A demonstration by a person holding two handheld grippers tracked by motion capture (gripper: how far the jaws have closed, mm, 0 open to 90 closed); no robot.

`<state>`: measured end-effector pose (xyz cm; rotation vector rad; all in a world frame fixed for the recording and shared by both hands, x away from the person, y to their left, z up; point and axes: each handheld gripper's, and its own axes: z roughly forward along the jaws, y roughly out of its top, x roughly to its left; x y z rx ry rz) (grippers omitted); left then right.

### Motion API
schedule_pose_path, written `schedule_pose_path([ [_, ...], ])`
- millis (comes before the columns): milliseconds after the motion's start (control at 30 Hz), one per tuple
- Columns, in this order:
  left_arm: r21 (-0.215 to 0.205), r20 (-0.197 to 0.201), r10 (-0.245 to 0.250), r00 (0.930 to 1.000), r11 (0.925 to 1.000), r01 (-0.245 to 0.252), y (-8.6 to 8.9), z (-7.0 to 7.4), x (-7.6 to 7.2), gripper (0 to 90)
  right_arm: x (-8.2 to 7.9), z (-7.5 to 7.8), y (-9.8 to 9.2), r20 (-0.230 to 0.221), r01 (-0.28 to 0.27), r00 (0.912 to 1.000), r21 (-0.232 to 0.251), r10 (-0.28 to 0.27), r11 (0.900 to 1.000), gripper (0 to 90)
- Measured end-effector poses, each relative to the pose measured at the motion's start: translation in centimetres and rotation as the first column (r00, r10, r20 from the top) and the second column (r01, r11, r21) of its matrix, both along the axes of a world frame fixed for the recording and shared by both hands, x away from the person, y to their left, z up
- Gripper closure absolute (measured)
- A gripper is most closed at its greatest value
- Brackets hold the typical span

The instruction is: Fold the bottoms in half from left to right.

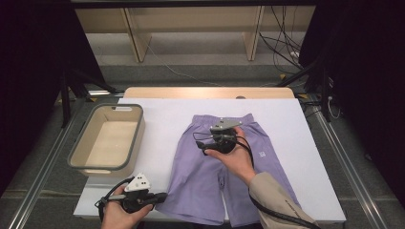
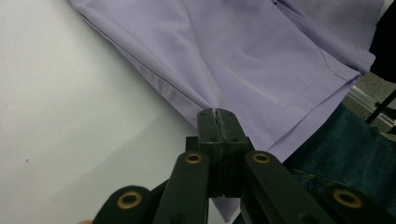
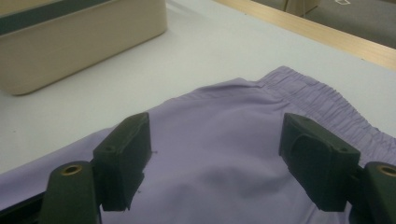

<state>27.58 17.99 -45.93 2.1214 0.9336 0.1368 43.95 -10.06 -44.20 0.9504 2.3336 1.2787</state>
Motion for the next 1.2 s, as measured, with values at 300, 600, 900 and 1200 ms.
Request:
schedule_pose_path([
  [300,-0.029,0.017,-0.047,0.9987,0.9984,0.048,-0.8,0.2,-0.3,89.1,2.2,-0.8,2.3,-0.037,0.015,0.9992,-0.026,-0.016,1.0,26.0],
  [600,-0.03,0.017,-0.094,0.9954,0.9951,0.095,-2.2,-0.1,-0.6,89.1,4.8,-1.7,4.6,-0.078,0.041,0.9959,-0.072,-0.046,0.997,26.0],
  [900,-0.03,0.017,-0.125,0.992,0.9916,0.126,-2.6,-0.1,-0.9,89.1,7.0,-2.9,5.8,-0.122,0.083,0.9876,-0.124,-0.098,0.989,26.7],
  [1200,-0.03,0.029,-0.169,0.9852,0.985,0.17,-3.1,-0.1,-1.2,89.1,8.2,-3.9,6.1,-0.146,0.116,0.9796,-0.147,-0.138,0.982,27.9],
])
